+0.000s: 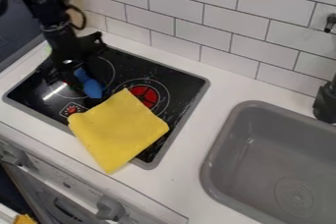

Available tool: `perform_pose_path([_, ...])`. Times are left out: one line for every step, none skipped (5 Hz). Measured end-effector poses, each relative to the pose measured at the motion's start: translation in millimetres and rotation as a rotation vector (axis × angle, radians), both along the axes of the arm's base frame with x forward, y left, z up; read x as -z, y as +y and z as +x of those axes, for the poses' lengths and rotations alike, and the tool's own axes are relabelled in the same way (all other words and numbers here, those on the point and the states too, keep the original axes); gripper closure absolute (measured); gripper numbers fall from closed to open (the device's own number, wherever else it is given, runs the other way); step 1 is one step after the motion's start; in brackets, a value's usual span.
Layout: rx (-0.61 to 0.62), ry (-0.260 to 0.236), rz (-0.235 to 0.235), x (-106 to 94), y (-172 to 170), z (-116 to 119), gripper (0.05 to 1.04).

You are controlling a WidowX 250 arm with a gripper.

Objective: Put the blue spoon on top of the left burner and yellow cloth

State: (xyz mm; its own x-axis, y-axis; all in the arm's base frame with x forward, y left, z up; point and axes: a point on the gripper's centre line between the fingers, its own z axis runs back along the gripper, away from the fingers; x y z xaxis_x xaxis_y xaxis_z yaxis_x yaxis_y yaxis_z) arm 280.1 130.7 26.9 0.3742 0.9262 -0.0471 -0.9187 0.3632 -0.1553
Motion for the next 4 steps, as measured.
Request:
perform_pose_path([-0.036,0.01,-0.008,0.1,8.6,-6.3,0.647])
perform_pose_path([-0.046,0.009,-0.01,0.0,10.0,-6.9,0.647])
perform_pose_path([-0.04,0.006,-0.014,-0.4,9.4,-6.4,0.646])
perform_pose_path([-0.03,-0.011,-0.007,-5.3,11.7,0.1,0.646])
